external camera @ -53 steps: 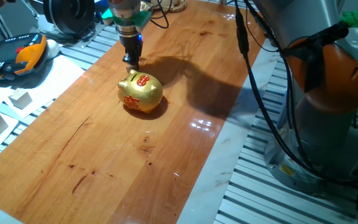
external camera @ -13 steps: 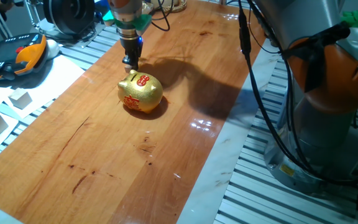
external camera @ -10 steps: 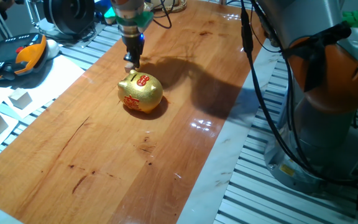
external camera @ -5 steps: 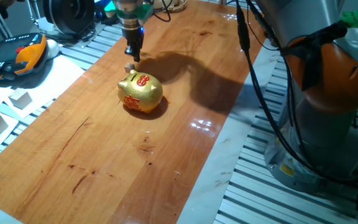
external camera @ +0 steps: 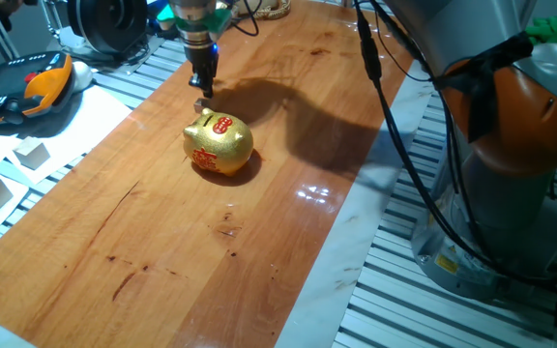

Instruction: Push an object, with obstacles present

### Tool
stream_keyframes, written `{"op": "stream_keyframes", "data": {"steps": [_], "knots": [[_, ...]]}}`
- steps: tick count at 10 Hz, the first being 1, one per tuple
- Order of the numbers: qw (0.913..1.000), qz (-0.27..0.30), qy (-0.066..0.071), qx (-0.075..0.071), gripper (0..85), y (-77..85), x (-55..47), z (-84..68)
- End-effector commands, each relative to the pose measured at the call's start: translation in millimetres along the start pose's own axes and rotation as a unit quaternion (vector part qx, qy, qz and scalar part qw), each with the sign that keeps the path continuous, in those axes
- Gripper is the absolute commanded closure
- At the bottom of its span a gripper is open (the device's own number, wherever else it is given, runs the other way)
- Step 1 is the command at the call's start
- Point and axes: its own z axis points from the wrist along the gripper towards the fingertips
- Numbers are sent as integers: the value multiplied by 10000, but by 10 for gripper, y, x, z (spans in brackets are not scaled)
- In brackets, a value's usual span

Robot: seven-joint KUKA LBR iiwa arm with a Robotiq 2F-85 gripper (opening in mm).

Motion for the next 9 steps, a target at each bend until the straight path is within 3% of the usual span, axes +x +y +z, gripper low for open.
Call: {"op": "stream_keyframes", "data": {"steps": [1,9], "knots": [[10000,1,6,-9,850,1,-3,4],[9997,203,-25,-136,850,212,17,102]]}}
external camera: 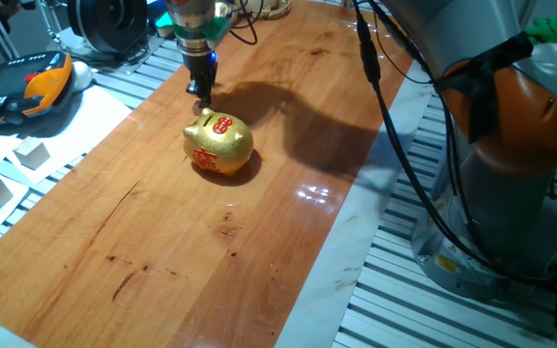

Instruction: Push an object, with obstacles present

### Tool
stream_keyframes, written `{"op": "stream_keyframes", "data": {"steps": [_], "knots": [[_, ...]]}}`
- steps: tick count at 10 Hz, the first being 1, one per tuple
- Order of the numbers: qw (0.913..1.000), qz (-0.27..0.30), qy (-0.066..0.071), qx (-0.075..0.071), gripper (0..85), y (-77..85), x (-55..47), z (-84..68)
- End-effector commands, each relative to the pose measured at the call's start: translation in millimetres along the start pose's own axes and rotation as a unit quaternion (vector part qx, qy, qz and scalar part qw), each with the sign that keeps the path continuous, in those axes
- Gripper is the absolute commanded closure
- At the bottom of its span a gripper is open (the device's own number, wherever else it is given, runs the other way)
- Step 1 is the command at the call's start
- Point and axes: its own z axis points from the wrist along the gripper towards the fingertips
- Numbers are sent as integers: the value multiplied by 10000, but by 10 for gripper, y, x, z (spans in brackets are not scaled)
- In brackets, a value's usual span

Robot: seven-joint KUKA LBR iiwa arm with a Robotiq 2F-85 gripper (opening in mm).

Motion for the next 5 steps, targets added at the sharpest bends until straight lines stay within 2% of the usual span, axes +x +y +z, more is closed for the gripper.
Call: {"op": "stream_keyframes", "data": {"steps": [1,5], "knots": [[10000,24,4,-15,850,14,2,5],[9999,158,23,-62,850,105,15,-21]]}}
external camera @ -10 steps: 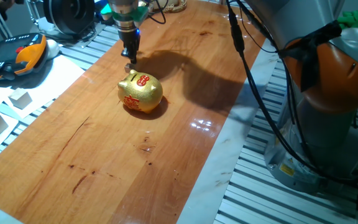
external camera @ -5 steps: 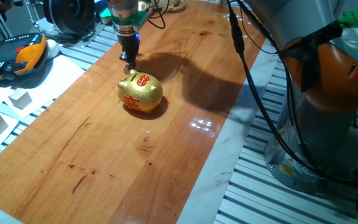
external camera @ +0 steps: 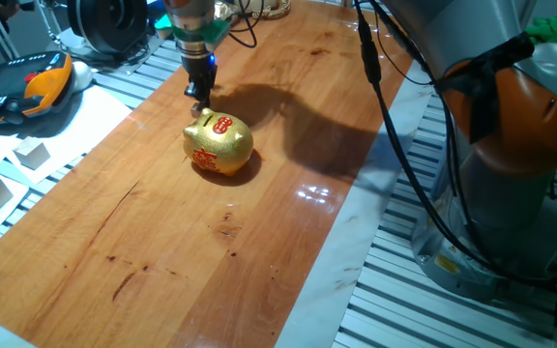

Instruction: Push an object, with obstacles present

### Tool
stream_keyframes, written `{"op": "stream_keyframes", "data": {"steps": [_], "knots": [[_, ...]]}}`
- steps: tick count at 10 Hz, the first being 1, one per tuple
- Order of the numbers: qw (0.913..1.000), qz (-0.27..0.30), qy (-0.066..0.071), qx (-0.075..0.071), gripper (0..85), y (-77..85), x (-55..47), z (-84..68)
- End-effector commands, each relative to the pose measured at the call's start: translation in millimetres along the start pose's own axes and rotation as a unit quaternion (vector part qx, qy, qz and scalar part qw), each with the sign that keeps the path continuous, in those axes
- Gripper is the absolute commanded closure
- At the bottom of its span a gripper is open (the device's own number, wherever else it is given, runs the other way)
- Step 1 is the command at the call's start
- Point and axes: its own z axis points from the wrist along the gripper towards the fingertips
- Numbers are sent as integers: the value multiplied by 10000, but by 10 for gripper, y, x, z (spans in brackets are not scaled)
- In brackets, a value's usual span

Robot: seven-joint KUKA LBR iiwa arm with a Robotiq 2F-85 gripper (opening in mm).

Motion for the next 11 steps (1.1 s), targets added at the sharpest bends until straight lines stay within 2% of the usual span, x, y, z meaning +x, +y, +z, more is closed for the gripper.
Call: {"op": "stream_keyframes", "data": {"steps": [1,11], "knots": [[10000,17,2,-7,850,20,0,-7],[9998,201,-20,2,850,291,12,29]]}}
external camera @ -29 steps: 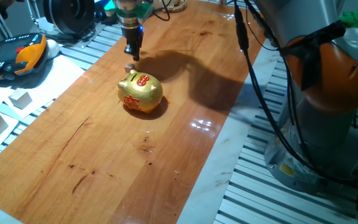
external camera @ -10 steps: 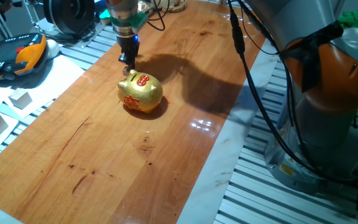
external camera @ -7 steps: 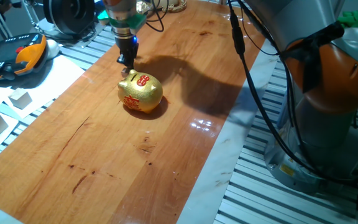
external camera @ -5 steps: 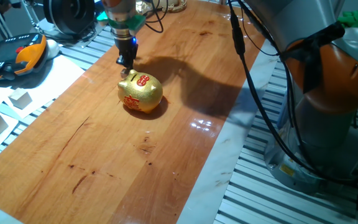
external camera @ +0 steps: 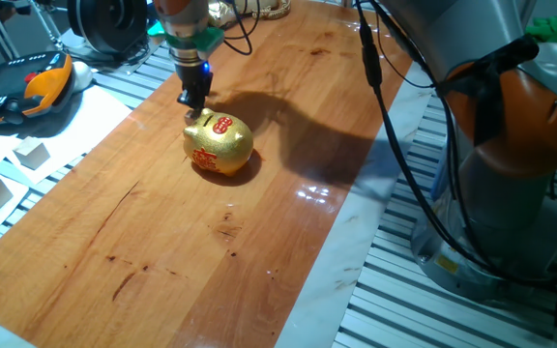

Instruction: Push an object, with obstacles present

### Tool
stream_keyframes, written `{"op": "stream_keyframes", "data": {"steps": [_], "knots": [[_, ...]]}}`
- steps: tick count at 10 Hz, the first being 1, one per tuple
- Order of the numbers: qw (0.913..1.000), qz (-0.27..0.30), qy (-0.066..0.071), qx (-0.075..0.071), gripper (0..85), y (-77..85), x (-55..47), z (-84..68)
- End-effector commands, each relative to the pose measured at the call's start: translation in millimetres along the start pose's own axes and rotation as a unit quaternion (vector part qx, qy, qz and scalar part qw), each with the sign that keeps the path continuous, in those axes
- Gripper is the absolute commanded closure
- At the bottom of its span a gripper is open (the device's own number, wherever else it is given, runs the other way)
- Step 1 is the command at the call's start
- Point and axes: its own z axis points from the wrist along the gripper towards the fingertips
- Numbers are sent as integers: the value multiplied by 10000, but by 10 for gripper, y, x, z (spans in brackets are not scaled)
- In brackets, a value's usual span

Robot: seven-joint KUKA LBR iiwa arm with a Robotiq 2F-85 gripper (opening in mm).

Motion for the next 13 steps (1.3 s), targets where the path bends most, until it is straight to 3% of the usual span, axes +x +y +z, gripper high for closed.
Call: {"op": "stream_keyframes", "data": {"steps": [1,13], "knots": [[10000,12,1,6,850,39,4,-1],[9999,94,-14,45,850,359,-23,-71]]}}
